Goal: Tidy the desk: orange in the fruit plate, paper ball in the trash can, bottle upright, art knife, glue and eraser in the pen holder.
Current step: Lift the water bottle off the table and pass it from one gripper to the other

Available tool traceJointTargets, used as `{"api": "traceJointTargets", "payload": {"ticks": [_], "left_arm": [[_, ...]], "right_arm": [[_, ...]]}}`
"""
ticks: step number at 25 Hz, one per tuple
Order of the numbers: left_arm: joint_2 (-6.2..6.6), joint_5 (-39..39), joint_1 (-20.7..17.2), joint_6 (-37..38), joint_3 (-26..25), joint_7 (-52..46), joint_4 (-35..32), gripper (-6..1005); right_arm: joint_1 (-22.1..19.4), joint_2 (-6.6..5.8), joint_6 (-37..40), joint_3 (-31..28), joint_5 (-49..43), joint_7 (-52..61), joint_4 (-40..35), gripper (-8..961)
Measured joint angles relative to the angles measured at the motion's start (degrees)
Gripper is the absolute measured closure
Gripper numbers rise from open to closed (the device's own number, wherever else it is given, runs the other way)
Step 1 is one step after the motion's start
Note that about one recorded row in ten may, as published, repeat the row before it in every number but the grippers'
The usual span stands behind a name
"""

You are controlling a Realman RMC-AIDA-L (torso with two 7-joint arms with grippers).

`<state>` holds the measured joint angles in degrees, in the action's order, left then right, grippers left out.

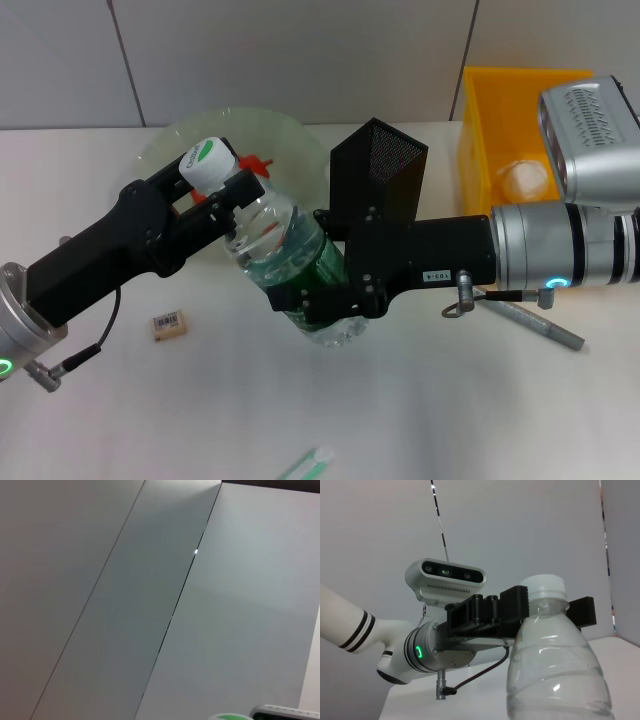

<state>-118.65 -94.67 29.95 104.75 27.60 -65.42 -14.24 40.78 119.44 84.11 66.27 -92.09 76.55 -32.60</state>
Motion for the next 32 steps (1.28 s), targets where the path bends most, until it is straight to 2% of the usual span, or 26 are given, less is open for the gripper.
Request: {"api": "traceJointTargets", "payload": {"ticks": [5, 20, 32], "left_arm": [[0.00, 0.0, 0.1, 0.1, 0.0, 0.1, 0.0, 313], [0.03, 0.0, 0.1, 0.1, 0.0, 2.2, 1.5, 422], [0.00, 0.0, 0.4, 0.2, -0.4, 1.9, 1.5, 447]], "right_arm": [[0.0, 0.07, 0.0, 0.1, 0.0, 0.0, 0.0, 195], [0.0, 0.09, 0.0, 0.1, 0.3, -0.1, 0.0, 194], [0.0, -0.01, 0.1, 0.1, 0.4, -0.1, 0.2, 194]]}}
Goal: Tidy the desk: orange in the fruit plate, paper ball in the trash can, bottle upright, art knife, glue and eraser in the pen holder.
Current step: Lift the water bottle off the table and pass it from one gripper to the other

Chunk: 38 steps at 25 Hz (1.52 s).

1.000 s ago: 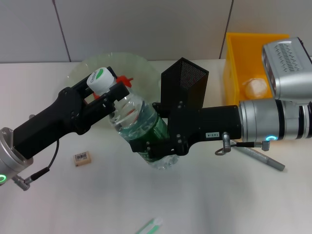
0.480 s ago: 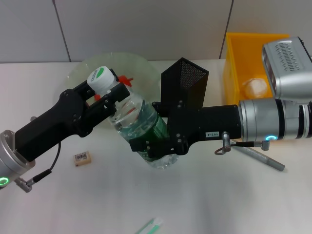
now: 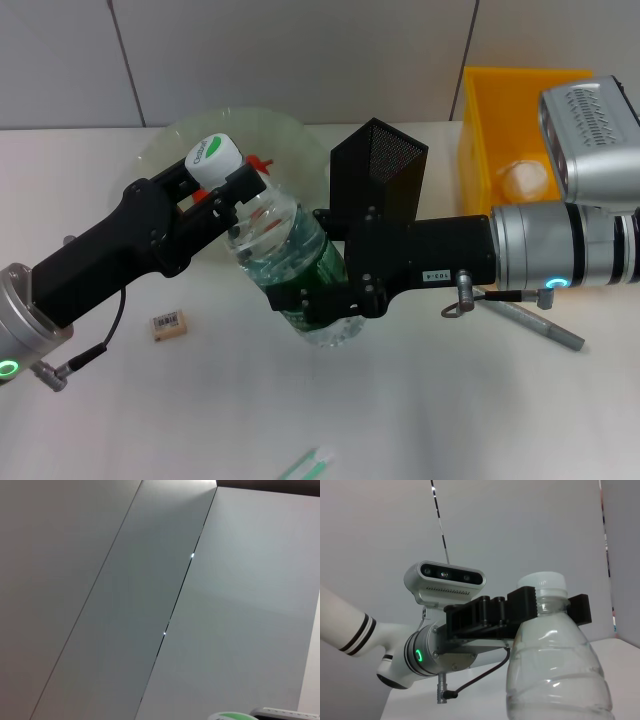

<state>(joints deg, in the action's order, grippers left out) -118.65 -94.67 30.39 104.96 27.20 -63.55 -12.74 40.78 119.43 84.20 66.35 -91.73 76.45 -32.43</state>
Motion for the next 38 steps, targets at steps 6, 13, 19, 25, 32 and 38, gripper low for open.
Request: {"api": "traceJointTargets", "payload": {"ticks": [6, 13, 19, 25, 32, 38], "left_arm": [[0.00, 0.3, 0.0, 0.0, -0.2, 0.0, 0.0, 486], [0.07, 1.5, -0.2, 0.0, -0.1, 0.0, 0.0, 504], [0.09, 1.4, 0.1, 0.0, 0.3, -0.1, 0.0, 519], [0.09, 1.3, 0.2, 0.0, 0.3, 0.0, 0.0, 535], [0.18, 1.2, 0.1, 0.0, 0.3, 0.2, -0.3, 553], [0.19, 1.2, 0.2, 0.0, 0.3, 0.1, -0.3, 557]], "right_arm": [[0.0, 0.00, 0.5, 0.0, 0.1, -0.1, 0.0, 194], [0.0, 0.00, 0.5, -0.3, 0.2, -0.1, 0.0, 195], [0.0, 0.00, 0.5, -0.4, 0.4, -0.4, 0.0, 195], [0.0, 0.00, 0.3, -0.4, 0.5, -0.6, 0.0, 195], [0.1, 0.01, 0.2, -0.2, 0.5, -0.6, 0.0, 195], [0.2, 0.01, 0.2, -0.2, 0.5, -0.6, 0.0, 193]]}}
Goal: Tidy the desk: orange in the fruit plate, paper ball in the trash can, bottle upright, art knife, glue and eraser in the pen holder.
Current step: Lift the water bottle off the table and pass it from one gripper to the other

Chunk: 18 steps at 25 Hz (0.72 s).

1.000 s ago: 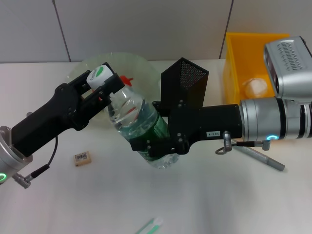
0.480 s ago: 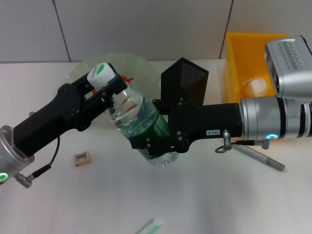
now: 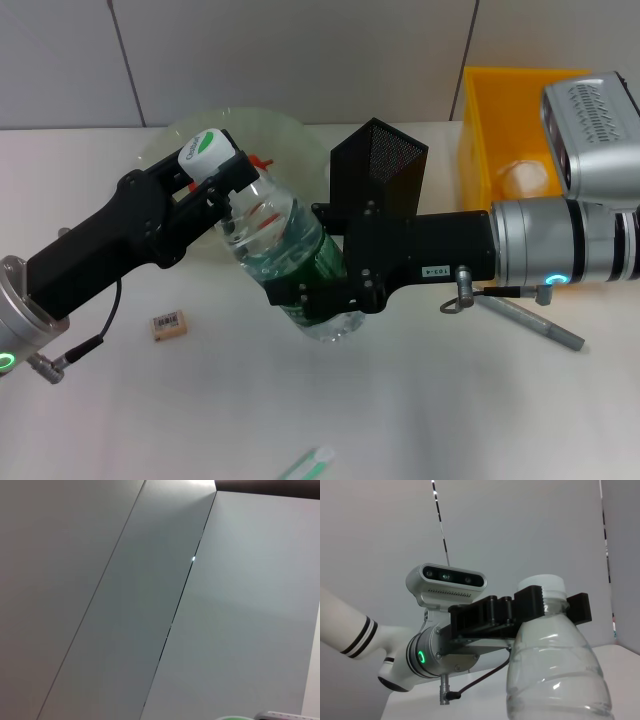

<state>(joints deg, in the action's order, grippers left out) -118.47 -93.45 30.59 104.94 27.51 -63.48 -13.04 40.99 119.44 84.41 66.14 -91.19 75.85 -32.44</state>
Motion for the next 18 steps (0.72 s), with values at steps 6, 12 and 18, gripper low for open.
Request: {"api": "traceJointTargets", "payload": {"ticks": [6, 12, 18], "left_arm": [[0.00, 0.1, 0.1, 0.0, 0.0, -0.2, -0.3, 556], [-0.01, -0.1, 0.2, 0.1, 0.1, -0.3, -0.3, 556], [0.04, -0.1, 0.2, 0.0, 0.1, -0.4, -0.2, 557]], "right_arm": [[0.7, -0.06, -0.1, 0.3, 0.0, 1.2, 0.1, 191], [0.6, -0.09, 0.3, 0.2, -0.1, 0.7, -0.2, 189], [0.8, -0.11, -0.1, 0.2, -0.1, 0.7, -0.2, 175]]}}
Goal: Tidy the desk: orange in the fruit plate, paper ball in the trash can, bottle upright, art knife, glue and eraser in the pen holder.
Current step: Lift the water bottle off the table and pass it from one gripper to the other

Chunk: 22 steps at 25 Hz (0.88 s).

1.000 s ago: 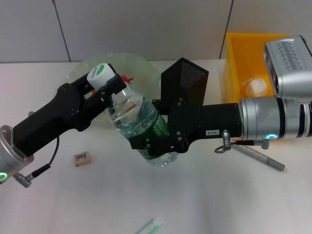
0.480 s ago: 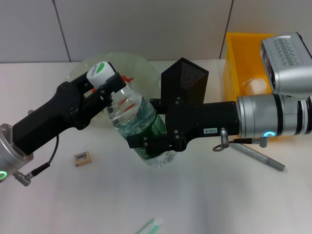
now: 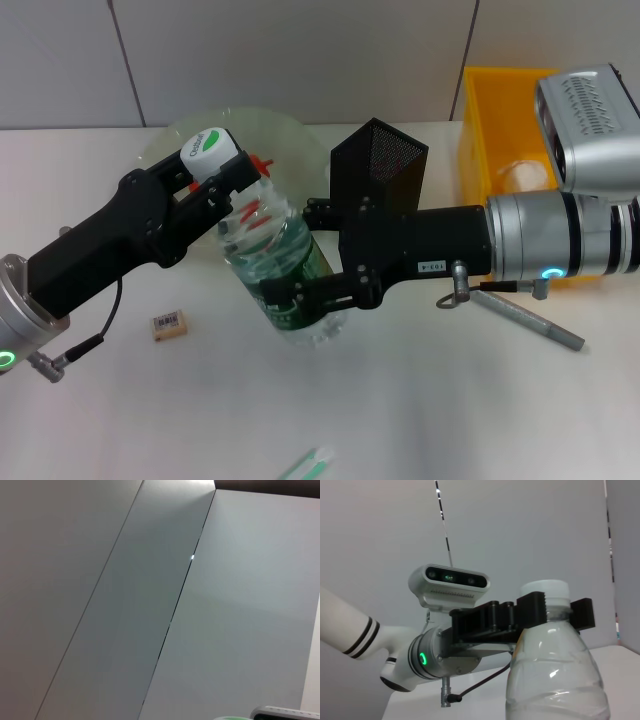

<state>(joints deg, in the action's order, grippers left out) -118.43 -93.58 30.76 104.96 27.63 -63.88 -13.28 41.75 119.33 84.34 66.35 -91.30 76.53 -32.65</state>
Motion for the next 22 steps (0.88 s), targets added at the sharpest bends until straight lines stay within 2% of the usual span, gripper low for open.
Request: {"api": "traceJointTargets", "payload": {"ticks": [4, 22], "left_arm": [[0.03, 0.3, 0.0, 0.0, 0.0, 0.0, 0.0, 557], [0.05, 0.5, 0.0, -1.4, 0.0, 0.2, 0.0, 558]], "right_arm": [[0.1, 0.01, -0.5, 0.0, -0.2, -0.2, -0.2, 125], [0.3, -0.09, -1.8, 0.0, -0.5, -0.3, -0.6, 125]]}}
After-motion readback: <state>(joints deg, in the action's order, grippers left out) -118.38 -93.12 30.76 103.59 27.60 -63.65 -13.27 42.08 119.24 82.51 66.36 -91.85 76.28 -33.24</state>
